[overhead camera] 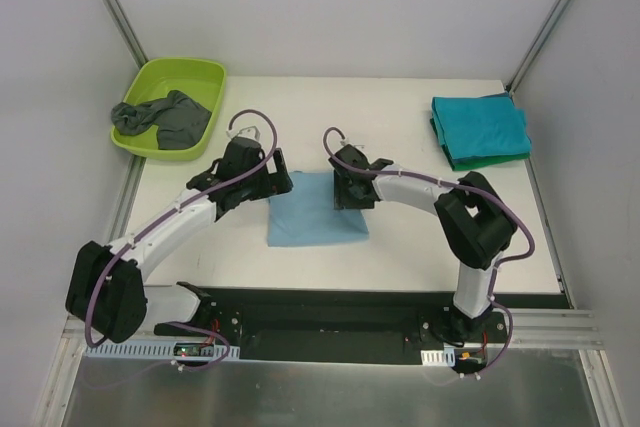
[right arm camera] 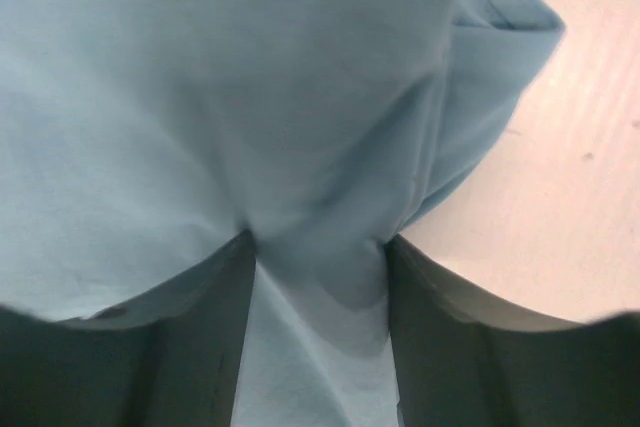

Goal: Fold and stack the t-shirts
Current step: Put the neatly folded tshirt into the corner of the board with the right arm

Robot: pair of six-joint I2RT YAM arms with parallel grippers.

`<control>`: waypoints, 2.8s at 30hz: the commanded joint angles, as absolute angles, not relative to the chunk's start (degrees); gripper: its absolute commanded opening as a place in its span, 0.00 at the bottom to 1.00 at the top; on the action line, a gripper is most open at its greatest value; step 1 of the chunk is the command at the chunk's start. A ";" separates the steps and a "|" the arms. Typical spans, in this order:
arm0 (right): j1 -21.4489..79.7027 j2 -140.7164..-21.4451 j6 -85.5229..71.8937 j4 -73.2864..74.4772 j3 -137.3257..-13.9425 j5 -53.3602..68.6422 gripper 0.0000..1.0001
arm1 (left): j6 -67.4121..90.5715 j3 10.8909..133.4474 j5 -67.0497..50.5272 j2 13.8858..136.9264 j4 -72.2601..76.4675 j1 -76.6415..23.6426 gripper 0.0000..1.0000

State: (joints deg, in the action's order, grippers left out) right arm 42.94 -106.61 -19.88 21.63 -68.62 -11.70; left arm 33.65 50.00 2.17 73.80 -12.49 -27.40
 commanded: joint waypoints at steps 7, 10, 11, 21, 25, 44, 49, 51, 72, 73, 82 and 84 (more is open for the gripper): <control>45.00 -111.45 -5.59 18.11 -72.94 -15.70 0.00 | 34.20 41.66 11.77 59.34 -17.93 -27.51 0.99; 44.65 -109.25 9.97 16.35 -73.74 -24.49 0.00 | 32.70 42.01 15.72 57.40 -20.73 -27.42 0.99; 44.39 -108.47 13.76 16.35 -74.26 -27.83 0.00 | 32.70 42.10 17.04 56.87 -21.53 -27.42 0.99; 33.32 -103.45 45.34 12.48 -78.03 -39.64 0.00 | 32.26 40.96 26.89 53.61 -22.85 -27.25 0.99; 30.15 -102.48 54.20 11.26 -80.07 -39.98 0.00 | 33.39 40.87 32.95 54.67 -23.29 -27.16 0.99; 18.28 -103.62 51.77 18.72 -97.02 -40.87 0.00 | 37.09 40.25 39.81 50.80 -23.47 -25.84 0.99; 16.53 -105.38 48.17 25.29 -103.96 -39.30 0.00 | 37.44 39.90 38.50 48.43 -23.64 -25.84 0.99; 15.82 -105.82 45.80 29.07 -107.04 -37.36 0.00 | 38.23 39.29 38.41 47.56 -23.64 -25.84 0.99; 7.56 -106.43 38.94 39.38 -120.23 -26.99 0.01 | 40.26 38.14 34.89 46.75 -23.91 -25.75 0.99; 7.12 -106.78 38.94 39.03 -120.06 -26.29 0.00 | 40.34 38.32 34.81 47.02 -23.91 -25.75 0.99; 3.43 -114.78 37.97 37.09 -122.95 -27.51 0.00 | 40.25 38.23 35.07 47.55 -23.91 -25.75 0.99; 1.94 -116.36 37.27 37.35 -124.36 -26.81 0.00 | 40.17 38.23 35.33 47.81 -23.91 -25.66 0.99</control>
State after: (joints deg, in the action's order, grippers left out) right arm 4.40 -114.41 39.13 39.27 -119.46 -25.54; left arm 39.66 38.41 34.61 47.62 -23.35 -26.50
